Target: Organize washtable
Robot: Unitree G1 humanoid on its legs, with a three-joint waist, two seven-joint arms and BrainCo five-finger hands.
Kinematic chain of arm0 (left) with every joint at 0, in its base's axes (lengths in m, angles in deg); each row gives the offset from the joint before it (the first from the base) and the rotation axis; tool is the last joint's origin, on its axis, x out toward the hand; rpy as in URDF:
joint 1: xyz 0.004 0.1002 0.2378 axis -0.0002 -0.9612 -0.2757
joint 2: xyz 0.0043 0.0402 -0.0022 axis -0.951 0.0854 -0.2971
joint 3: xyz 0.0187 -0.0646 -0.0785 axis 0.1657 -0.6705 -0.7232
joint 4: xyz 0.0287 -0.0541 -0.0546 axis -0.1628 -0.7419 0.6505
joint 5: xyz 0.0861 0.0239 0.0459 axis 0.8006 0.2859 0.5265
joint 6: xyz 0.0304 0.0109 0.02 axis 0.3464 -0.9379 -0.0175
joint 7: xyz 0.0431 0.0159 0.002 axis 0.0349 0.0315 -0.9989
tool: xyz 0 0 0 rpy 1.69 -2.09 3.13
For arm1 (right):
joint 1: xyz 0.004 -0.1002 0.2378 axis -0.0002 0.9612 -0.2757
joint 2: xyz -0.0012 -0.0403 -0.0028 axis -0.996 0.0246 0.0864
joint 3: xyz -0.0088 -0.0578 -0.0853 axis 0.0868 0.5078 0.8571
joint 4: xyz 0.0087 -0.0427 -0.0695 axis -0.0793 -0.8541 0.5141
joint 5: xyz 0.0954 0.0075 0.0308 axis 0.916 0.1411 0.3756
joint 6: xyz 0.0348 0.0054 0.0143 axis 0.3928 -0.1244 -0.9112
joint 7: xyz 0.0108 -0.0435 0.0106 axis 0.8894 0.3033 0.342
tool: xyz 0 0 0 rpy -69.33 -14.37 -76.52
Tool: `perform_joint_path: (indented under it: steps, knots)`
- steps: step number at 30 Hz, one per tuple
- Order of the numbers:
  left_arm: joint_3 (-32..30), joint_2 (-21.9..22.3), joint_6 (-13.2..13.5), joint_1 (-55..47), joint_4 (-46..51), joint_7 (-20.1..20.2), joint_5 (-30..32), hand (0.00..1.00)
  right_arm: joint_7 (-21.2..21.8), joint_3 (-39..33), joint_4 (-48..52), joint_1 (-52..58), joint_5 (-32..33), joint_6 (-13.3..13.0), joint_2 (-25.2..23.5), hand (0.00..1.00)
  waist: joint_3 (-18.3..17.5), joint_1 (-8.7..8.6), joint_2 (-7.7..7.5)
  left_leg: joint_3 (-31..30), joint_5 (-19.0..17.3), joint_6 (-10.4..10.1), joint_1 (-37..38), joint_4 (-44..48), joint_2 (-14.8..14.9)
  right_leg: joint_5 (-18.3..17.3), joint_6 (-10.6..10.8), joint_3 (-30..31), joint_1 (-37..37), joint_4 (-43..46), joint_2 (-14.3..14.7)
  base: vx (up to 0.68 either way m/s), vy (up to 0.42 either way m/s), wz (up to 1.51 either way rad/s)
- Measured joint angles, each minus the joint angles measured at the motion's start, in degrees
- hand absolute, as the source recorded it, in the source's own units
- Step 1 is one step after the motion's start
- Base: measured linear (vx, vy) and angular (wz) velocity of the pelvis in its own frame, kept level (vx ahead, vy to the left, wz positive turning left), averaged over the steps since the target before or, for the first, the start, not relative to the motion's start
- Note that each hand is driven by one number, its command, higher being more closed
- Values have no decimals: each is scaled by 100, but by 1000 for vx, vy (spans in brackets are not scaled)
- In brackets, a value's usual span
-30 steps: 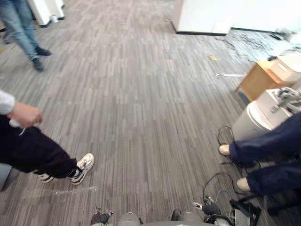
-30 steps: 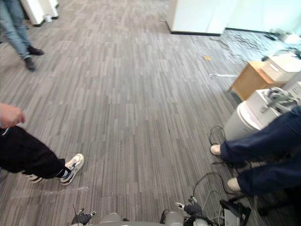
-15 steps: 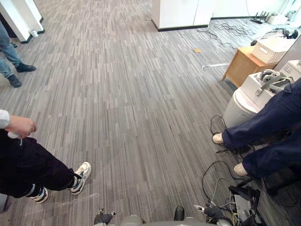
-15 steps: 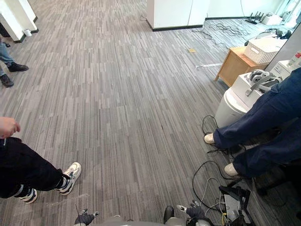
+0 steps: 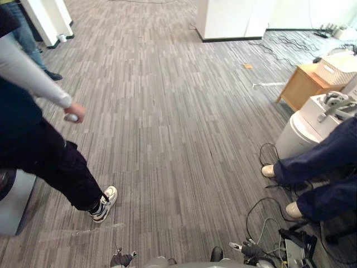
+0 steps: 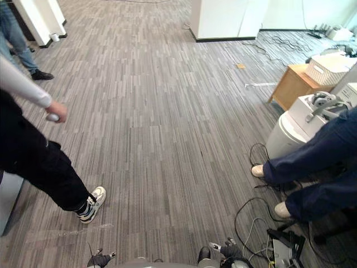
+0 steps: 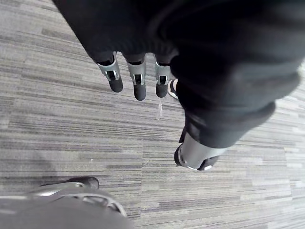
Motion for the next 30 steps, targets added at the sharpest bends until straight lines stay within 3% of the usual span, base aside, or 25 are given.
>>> perform_joint_path:
  steps: [2, 3, 4, 5, 6, 8, 9, 10, 11, 12, 14, 15, 16, 17, 18, 20, 21, 24, 26, 27, 28, 29, 30]
  knots:
    - [-184, -53, -7, -224, 27, -2, -6, 0, 1, 266, 3, 1, -8, -16, -4, 0, 60, -3, -116, 8, -72, -255, -344, 1504, 370, -786, -17, -33, 4, 913, 67, 86, -77, 31]
    - [-206, -64, -16, -261, 83, -12, -11, 0, -5, 279, 1, 11, -8, -14, -22, 0, 91, 77, -192, -150, 236, -438, -681, 2273, 493, -903, -14, -9, 89, 963, 57, 27, -20, 7]
    - [-199, -93, -19, -281, 105, -15, -15, 0, -10, 282, -15, 17, -9, 0, -42, 0, 148, 217, -333, -293, 151, -356, -966, 2430, 398, -954, -20, 57, 117, 962, -49, 26, -14, -13]
    - [-191, -75, -14, -262, 126, -12, -14, 0, -7, 277, -28, 7, -9, 4, -2, 0, 185, 304, -327, -447, 61, -198, -1195, 1946, 211, -959, -16, 161, 39, 938, -153, 55, 23, -23]
    - [-187, -23, -16, -261, 127, -13, -14, 0, -7, 274, -38, 2, -8, 6, 52, 0, 178, 287, -314, -578, 75, -212, -1315, 1369, 83, -959, -15, 197, -5, 864, -191, 90, 94, -30]
    - [-199, 146, -14, -264, 121, -13, -42, 0, -3, 290, 15, -72, -2, -11, 161, 0, 302, 298, -14, -859, 302, -289, -1364, 24, -18, -964, -2, 463, -124, 616, -153, 125, 151, -58]
    - [-204, 252, -13, -286, 97, -13, -76, 0, 0, 294, 10, -107, 1, -13, 238, 0, 251, 319, 156, -842, 484, -197, -1360, -88, -7, -988, 71, 566, -110, 589, -30, 259, 161, -67]
    - [-204, 256, 14, -287, 55, -13, -112, 0, -2, 291, 11, -201, -4, -7, 197, 0, 271, 326, 171, -817, 583, -99, -1496, -53, -65, -1185, 159, 741, -375, 1334, -23, 367, 145, -24]
    - [-191, 130, 29, -255, 70, -3, -121, 0, -5, 270, 2, -162, -13, -14, 94, 0, 293, 281, -54, -770, 562, -63, -1565, 224, -251, -1539, 157, 864, -322, 1856, -150, 321, 91, -2]
    - [-192, 67, 31, -250, 127, -3, -123, 0, -1, 274, -8, -131, -20, -8, 46, 0, 283, 284, -204, -742, 496, 49, -1638, 431, -369, -1908, 173, 891, -239, 1815, -258, 265, 53, 12]
    - [-191, 1, 24, -321, 120, 0, -180, 0, 7, 224, -122, -84, -53, -1, -17, 0, 159, 323, -305, -712, 144, 527, -1780, 1051, -530, -2388, 408, 1070, -286, 2143, -434, 313, 143, -22]
    - [-201, -71, 23, -373, 104, 0, -209, 0, 19, 171, -213, -71, -45, -2, -100, 0, 103, 327, -478, -557, -34, 647, -1651, 1042, -645, -2453, 537, 1230, -422, 2835, -541, 377, 169, -35]
    - [-211, -116, 14, -381, 91, -5, -217, 0, 50, 98, -209, -74, -38, -12, -153, 0, 121, 312, -568, -484, -118, 688, -1535, 1046, -724, -2428, 564, 1364, -627, 3465, -631, 338, 106, -28]
    - [-210, -163, 11, -393, 65, -4, -218, 0, 105, -40, -172, -74, -20, -24, -216, 0, 128, 279, -634, -426, -260, 727, -1308, 1046, -815, -2167, 689, 1513, -897, 4293, -747, 339, 121, -12]
    - [-157, -198, -24, -395, 34, -1, -212, 0, 114, -172, -110, -63, -10, -22, -252, 0, 135, 236, -643, -440, -445, 797, -927, 1013, -885, -1534, 705, 1551, -1106, 5123, -831, 536, 170, -6]
    - [-11, -242, -51, -387, 37, 3, -211, 0, 138, -325, -103, -40, -7, -19, -254, 0, 178, 199, -559, -563, -594, 921, -205, 725, -927, -1512, 539, 1405, -1220, 5919, -788, 573, 124, 10]
    - [-11, -241, -59, -355, 34, 5, -212, 0, 208, -388, -58, -51, -9, -23, -249, 0, 170, 106, -544, -679, -611, 925, 281, 338, -918, -1805, 285, 1057, -1431, 5862, -725, 392, 30, 26]
    - [-177, -148, -63, -214, 5, 4, -205, 0, 220, -634, 102, -70, -2, -28, -244, 0, 193, 18, -426, -826, -574, 848, 886, -204, -736, -1998, 15, 495, -2058, 4766, -405, 550, 22, 32]
    - [-301, 20, -71, -111, 6, -3, -203, 0, 216, -745, 437, 7, 8, -20, -186, 0, 203, -64, -170, -941, -579, 721, 1300, -573, -493, -1899, -49, 449, -2440, 3765, -120, 604, 10, 40]
    - [-303, 143, -63, 2, 10, -3, -189, 0, 204, -788, 642, 102, 15, -21, -99, 0, 206, -57, 26, -1051, -579, 522, 1530, -720, -314, -1543, -42, 564, -2626, 2901, 18, 515, -5, 44]
    - [-302, 180, -57, 48, 33, 2, -182, 0, 194, -794, 682, 139, 15, -16, -60, 0, 224, -49, 61, -1077, -568, 446, 1645, -768, -262, -1313, -49, 615, -2691, 2525, 50, 817, -71, 56]
    - [-375, 267, -50, 102, 117, -1, -154, 0, 172, -785, 693, 222, 14, 22, -55, 0, 227, -35, 65, -1186, -628, 155, 2038, -816, -169, -556, -198, 605, -2800, 1647, 55, 724, -110, 34]
    - [-396, 275, -51, 106, 117, -1, -139, 0, 164, -779, 703, 239, 13, 23, -59, 0, 224, -44, 60, -1202, -646, 121, 2102, -800, -155, -444, -255, 550, -2801, 1544, 64, 936, -185, 35]
